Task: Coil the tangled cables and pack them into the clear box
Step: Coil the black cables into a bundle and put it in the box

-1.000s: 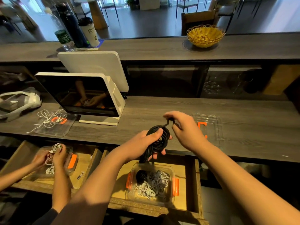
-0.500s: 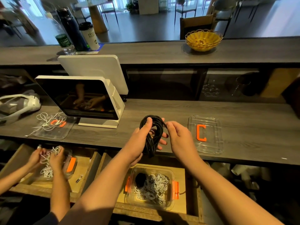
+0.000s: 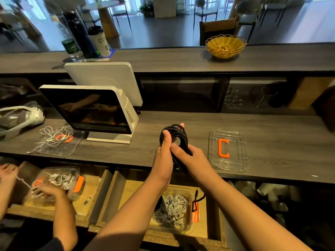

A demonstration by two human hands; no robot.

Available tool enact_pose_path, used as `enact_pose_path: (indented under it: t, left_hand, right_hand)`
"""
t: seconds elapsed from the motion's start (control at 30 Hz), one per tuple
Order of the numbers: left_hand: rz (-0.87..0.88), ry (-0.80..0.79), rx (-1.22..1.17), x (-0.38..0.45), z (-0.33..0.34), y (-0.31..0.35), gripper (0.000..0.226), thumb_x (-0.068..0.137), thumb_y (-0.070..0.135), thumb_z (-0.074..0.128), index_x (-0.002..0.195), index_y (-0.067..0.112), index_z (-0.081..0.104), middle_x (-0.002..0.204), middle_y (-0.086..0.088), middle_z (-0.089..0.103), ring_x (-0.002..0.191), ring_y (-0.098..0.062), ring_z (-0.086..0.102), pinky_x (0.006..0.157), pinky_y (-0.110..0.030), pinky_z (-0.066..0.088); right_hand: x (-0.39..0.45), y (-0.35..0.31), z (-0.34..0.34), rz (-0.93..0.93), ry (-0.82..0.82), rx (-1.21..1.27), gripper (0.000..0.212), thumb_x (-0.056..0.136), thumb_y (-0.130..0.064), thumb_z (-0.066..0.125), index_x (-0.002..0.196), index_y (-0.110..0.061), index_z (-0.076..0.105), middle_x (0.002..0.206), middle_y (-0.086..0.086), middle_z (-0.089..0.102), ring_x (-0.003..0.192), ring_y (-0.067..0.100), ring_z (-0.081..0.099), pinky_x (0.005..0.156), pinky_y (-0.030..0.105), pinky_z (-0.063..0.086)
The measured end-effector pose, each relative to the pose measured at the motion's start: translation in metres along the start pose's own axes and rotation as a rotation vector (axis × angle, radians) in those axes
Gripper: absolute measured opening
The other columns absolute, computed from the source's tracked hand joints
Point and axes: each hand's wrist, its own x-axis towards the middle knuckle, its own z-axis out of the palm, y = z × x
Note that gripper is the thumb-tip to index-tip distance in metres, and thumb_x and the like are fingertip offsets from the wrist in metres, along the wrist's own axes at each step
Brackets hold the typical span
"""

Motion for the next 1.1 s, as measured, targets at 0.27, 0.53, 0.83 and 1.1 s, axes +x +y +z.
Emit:
enact_pose_path:
  t: [0.27, 0.53, 0.83, 1.1]
  left_hand:
    - [-0.042, -0.173, 0.11, -0.005, -0.004, 0.017, 0.073, 0.08, 0.09, 0.026, 0.127, 0.048, 0.063, 0.131, -0.005, 0.065, 0.118, -0.024, 0.064, 0.078, -0.045, 0.061]
    - [-0.054, -0.125, 0.09, -0.004, -0.003, 0.017, 0.044, 0.092, 0.055, 0.058, 0.108, 0.019, 0.076, 0.107, -0.013, 0.075, 0.108, -0.028, 0.069, 0.097, -0.051, 0.053]
    - [-0.248, -0.471, 0.148, 0.015, -0.046, 0.047, 0.048, 0.073, 0.016, 0.076, 0.12, 0.017, 0.07, 0.111, -0.013, 0.072, 0.106, -0.025, 0.066, 0.102, -0.041, 0.049]
    - [0.009, -0.156, 0.833, 0.015, -0.018, 0.056, 0.041, 0.081, 0.062, 0.067, 0.092, 0.022, 0.069, 0.088, 0.004, 0.07, 0.081, -0.008, 0.067, 0.065, -0.022, 0.051]
  right_hand:
    - [-0.008, -0.005, -0.012, 0.132, -0.252, 0.254, 0.039, 0.075, -0.02, 0.077, 0.108, -0.005, 0.063, 0.092, 0.011, 0.071, 0.079, 0.024, 0.068, 0.065, 0.028, 0.058]
    - [-0.011, -0.005, -0.024, 0.099, -0.25, 0.144, 0.015, 0.078, -0.012, 0.07, 0.093, -0.011, 0.064, 0.073, 0.001, 0.066, 0.062, 0.012, 0.061, 0.051, 0.019, 0.044]
    - [0.0, -0.01, -0.036, 0.145, -0.332, -0.191, 0.02, 0.073, -0.013, 0.077, 0.088, -0.013, 0.063, 0.08, 0.003, 0.064, 0.076, 0.017, 0.06, 0.072, 0.031, 0.049]
    - [0.01, -0.022, -0.03, 0.142, -0.409, -0.455, 0.02, 0.082, -0.011, 0.073, 0.1, -0.004, 0.066, 0.087, 0.013, 0.069, 0.076, 0.02, 0.064, 0.07, 0.031, 0.052]
